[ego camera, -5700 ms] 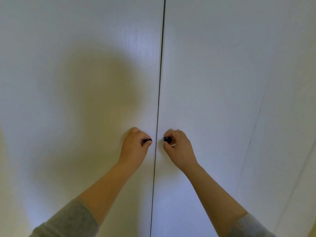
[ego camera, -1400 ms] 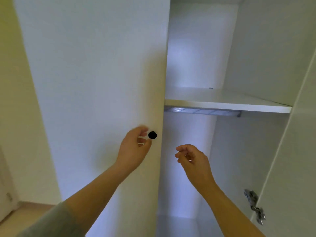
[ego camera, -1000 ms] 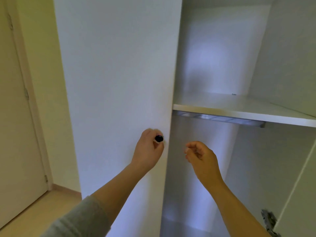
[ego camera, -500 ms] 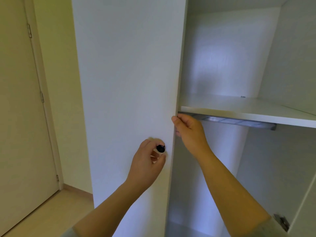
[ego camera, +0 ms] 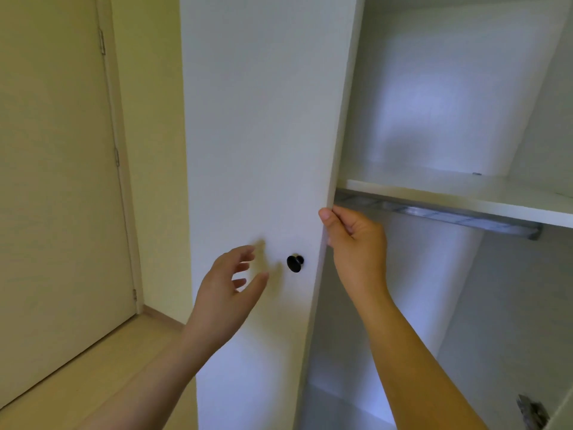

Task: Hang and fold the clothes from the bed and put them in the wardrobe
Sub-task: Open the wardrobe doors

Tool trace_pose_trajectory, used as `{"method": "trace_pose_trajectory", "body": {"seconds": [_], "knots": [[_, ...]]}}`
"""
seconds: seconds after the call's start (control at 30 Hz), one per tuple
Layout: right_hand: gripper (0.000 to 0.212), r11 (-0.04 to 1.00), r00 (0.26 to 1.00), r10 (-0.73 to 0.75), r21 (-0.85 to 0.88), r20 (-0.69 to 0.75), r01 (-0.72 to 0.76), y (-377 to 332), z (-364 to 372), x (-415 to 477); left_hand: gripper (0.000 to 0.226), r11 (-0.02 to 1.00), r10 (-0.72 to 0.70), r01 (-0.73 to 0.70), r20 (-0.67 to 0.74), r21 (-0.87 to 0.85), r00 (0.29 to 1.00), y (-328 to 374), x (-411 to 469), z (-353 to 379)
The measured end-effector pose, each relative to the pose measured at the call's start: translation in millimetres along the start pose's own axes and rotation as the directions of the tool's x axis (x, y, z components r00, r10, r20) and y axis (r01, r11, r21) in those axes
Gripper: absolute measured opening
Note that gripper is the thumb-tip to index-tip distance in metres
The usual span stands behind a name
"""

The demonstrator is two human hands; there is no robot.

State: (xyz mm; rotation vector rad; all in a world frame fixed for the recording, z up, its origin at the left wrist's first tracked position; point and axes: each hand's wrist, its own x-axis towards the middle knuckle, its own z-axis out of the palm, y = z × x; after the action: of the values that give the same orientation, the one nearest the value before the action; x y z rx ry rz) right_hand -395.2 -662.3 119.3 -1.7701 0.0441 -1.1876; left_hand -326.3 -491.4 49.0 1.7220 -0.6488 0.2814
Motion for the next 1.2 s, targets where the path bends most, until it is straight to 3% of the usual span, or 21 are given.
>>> {"method": "trace_pose_trajectory", "body": {"seconds": [0.27,0.47,0.6,0.7,0.83,1.2], "knots": [[0.027,0.979,0.994,-0.101,0.178,0.029,0.095,-29.7,23.6,-38.3,0.046,0.998,-0.047,0.052,-0.116,0.042,0.992,-11.2,-45.1,-61.6],[0.025,0.940,0.977,-0.151,0.329,0.152,0.094,-49.4,73.3,-78.4,0.041,0.986,-0.107,0.132,-0.225,0.102,0.968,-19.4,-72.0,-101.8],[0.016,0.942,0.959,-0.189,0.313,0.210,0.118,-59.9,108.1,-89.8,0.038,0.974,-0.125,0.182,-0.346,0.137,0.930,-20.0,-89.0,-132.5],[0.026,0.939,0.938,-0.236,0.306,0.253,0.154,-68.0,134.8,-99.1,0.035,0.964,-0.127,0.213,-0.422,0.162,0.898,-20.1,-104.0,-160.4],[0.029,0.910,0.906,-0.246,0.405,0.344,0.093,-78.0,170.7,-105.1,0.036,0.938,-0.138,0.273,-0.495,0.211,0.858,-22.3,-120.5,-191.8],[0.030,0.913,0.840,-0.371,0.320,0.396,0.252,-99.8,287.8,-121.0,0.035,0.895,-0.176,0.393,-0.643,0.212,0.746,-37.2,-133.3,-248.0]]}}
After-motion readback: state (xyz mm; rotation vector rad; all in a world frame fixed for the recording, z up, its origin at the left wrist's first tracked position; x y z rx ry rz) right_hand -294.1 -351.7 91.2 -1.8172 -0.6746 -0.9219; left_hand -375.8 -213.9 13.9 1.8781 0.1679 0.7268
